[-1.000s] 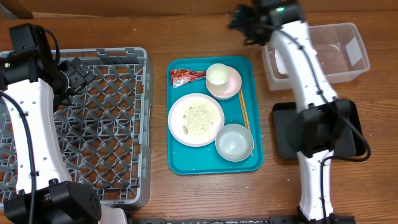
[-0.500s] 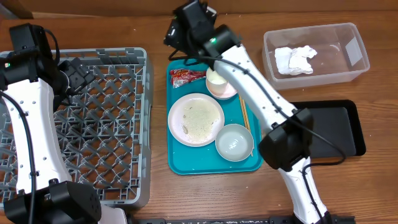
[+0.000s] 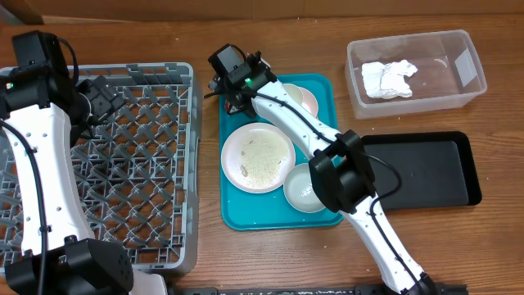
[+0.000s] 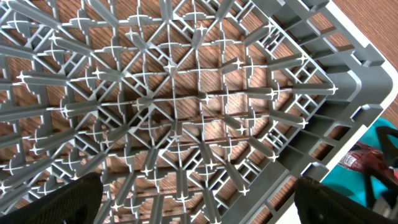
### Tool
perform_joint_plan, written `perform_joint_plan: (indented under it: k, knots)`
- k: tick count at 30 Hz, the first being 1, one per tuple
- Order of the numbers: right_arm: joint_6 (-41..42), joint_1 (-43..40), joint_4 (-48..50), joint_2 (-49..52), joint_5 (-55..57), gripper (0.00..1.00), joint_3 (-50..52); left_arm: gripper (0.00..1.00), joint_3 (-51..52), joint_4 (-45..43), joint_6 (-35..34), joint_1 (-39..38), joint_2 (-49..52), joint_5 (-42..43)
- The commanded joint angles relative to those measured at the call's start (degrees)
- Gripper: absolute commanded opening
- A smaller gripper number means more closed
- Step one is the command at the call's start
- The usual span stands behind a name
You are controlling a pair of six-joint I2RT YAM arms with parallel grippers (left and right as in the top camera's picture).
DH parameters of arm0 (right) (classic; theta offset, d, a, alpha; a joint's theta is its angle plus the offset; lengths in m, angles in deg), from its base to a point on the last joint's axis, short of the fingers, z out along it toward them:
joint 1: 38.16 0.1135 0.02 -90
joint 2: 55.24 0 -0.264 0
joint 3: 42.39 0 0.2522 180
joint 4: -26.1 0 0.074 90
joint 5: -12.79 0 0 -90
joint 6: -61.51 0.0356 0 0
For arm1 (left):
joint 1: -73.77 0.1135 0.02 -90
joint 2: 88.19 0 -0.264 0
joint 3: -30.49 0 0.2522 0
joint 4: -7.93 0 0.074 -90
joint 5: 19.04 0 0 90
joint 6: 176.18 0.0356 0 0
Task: Sort waste into correct bins and load items into the dishwasher
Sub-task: 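Reach the right gripper down and grasp the red strawberry wrapper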
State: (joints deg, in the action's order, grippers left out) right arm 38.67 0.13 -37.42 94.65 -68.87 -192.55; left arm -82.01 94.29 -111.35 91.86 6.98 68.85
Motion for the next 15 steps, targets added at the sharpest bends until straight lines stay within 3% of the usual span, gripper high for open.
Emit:
perform_joint_plan:
  k: [1,5,11,15]
  knots:
    - [1.90,-0.09,0.42,-0.24,0.85,0.93,-0.15,1.00,-1.27,-0.02,-0.59,-0.11,0.31,0.26]
    - [1.90,-0.09,0.24,-0.17,0.87,0.85,0.17,1.00,-1.27,-0.02,-0.59,-0.11,0.31,0.28]
    - [1.90,-0.09,-0.09,-0.15,0.85,0.63,1.11,1.00,-1.27,-0.04,-0.59,-0.11,0.31,0.26]
    - [1.84,-0.07,-0.22,-0.17,0.59,0.38,1.25,1.00,-1.27,-0.02,-0.61,-0.11,0.31,0.26]
